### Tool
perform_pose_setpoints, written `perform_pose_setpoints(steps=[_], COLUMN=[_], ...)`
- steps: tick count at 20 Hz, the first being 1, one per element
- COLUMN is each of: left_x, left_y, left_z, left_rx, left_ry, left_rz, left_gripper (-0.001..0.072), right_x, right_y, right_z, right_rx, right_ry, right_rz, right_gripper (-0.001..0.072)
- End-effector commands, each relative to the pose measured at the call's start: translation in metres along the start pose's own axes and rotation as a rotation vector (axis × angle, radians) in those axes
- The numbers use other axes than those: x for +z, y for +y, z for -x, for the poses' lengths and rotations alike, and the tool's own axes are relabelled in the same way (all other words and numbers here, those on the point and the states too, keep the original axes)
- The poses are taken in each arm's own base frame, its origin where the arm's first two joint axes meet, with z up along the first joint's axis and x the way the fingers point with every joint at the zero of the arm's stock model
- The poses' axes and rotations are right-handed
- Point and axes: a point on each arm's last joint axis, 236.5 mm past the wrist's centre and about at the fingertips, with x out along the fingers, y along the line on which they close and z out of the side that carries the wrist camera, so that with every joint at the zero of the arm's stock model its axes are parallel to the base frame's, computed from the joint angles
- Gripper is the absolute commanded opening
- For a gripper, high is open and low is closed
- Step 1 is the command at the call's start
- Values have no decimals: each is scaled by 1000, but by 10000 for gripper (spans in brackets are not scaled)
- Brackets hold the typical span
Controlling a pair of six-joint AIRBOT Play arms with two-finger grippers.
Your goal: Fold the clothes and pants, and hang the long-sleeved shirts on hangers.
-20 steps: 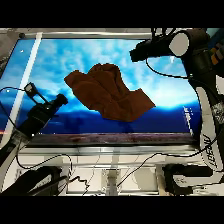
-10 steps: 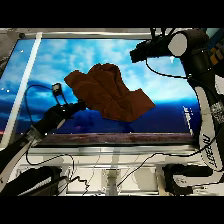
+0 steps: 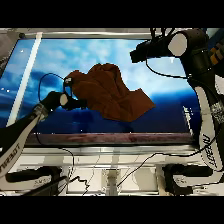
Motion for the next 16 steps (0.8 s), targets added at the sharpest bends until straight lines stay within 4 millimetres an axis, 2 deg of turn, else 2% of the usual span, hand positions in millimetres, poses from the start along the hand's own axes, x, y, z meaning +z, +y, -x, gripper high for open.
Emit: perform_pose_setpoints(steps=[1, 3, 5, 8, 9, 11, 12, 14, 16], left_x=[16, 27, 26, 28, 33, 41, 44, 49, 50], left_y=[-32, -38, -39, -54, -57, -60, -61, -61, -64], left_z=[-2, -2, -12, -26, -29, -31, -30, -21, 0], left_rx=[-356, -445, -435, -425, -409, -389, -392, -396, -420], left_ry=[52, 27, 27, -2, -34, -83, -88, -100, -98], left_rz=[239, 277, 285, 284, 275, 266, 262, 212, 140], left_gripper=[576, 579, 579, 571, 472, 121, 17, 15, 15], right_x=[-2, -1, -1, -2, -4, -22, -39, -82, -120], right_y=[0, 0, 0, -5, -15, -48, -69, -111, -136], right_z=[0, 0, 0, 0, -1, -4, -6, -7, -9], right_rx=[0, 0, 0, -21, -59, -130, -154, -177, -140], right_ry=[7, 5, 5, 9, 18, 83, 133, 236, 296], right_rz=[1, 1, 1, 11, 31, 41, 9, -95, -233], right_gripper=[28, 28, 28, 21, 13, 12, 11, 11, 11])
